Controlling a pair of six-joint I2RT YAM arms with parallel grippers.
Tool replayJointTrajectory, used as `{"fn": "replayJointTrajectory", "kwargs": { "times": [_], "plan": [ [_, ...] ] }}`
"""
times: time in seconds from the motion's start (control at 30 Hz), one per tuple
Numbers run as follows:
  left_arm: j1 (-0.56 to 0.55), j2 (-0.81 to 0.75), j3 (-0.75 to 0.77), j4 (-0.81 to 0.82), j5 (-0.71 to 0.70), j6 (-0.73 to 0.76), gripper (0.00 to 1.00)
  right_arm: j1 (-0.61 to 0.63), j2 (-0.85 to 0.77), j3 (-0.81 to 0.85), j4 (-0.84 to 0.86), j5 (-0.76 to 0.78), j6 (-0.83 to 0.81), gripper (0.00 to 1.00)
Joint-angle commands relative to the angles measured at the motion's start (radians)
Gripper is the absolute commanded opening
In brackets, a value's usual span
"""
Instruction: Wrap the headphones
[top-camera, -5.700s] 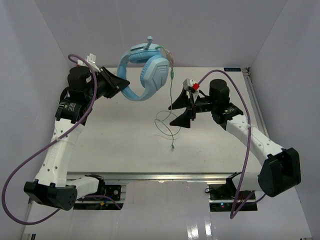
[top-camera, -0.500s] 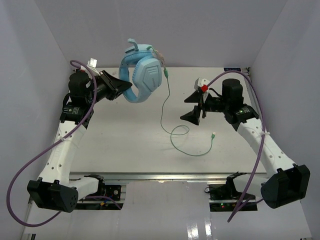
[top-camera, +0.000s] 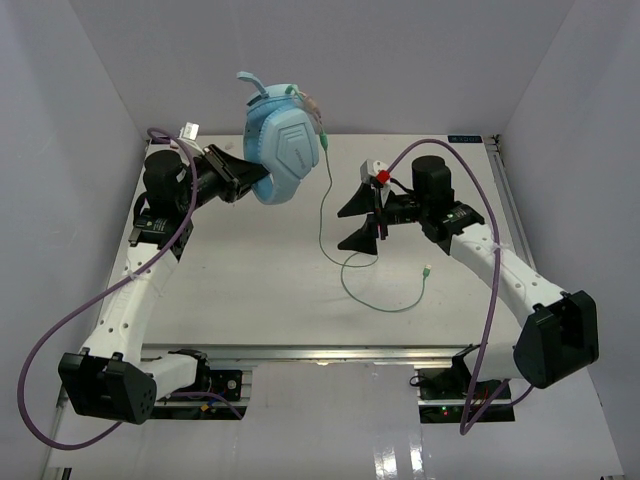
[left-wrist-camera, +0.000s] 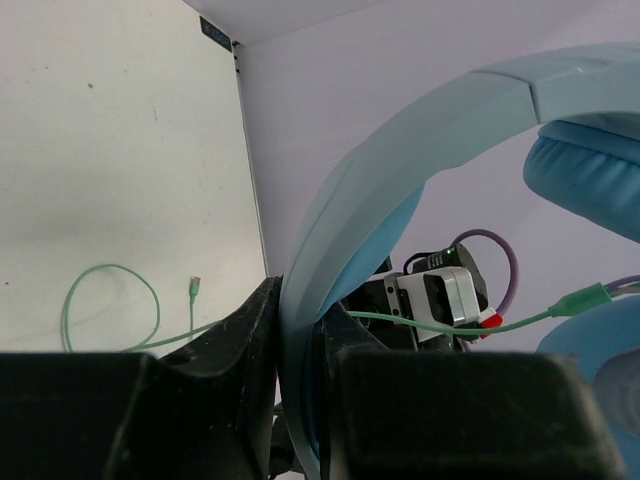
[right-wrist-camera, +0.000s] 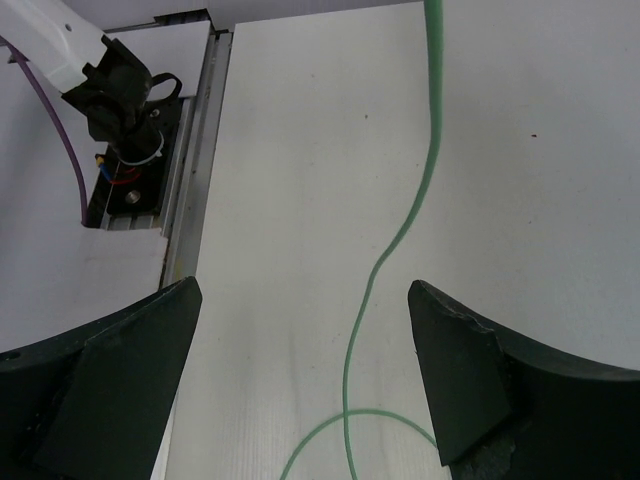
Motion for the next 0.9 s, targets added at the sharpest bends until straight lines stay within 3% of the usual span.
{"fn": "replayJointTrajectory", "kwargs": {
  "times": [0.0, 0.53, 0.73, 0.77, 0.87],
  "plan": [
    [-0.002, -0.028, 0.037, 0.109, 0.041, -0.069, 0.0, 0.036, 0.036, 0.034, 0.194, -0.006, 0.108, 0.9],
    [-0.002, -0.046, 0.083, 0.098, 0.023, -0.126, 0.0, 0.15, 0.213, 0.049, 0.356, 0.142, 0.235, 0.97],
    [-0.002, -0.059, 0.078, 0.096, 0.005, -0.144, 0.0, 0.162, 0.208, 0.005, 0.418, 0.143, 0.256, 0.61],
    [-0.003, -0.061, 0.079, 0.096, 0.003, -0.146, 0.0, 0.162, 0.209, 0.007, 0.423, 0.139, 0.273, 0.5],
    [-0.002, -0.069, 0.079, 0.093, -0.005, -0.147, 0.0, 0.163, 0.208, 0.011, 0.446, 0.12, 0.307, 0.32]
  ]
}}
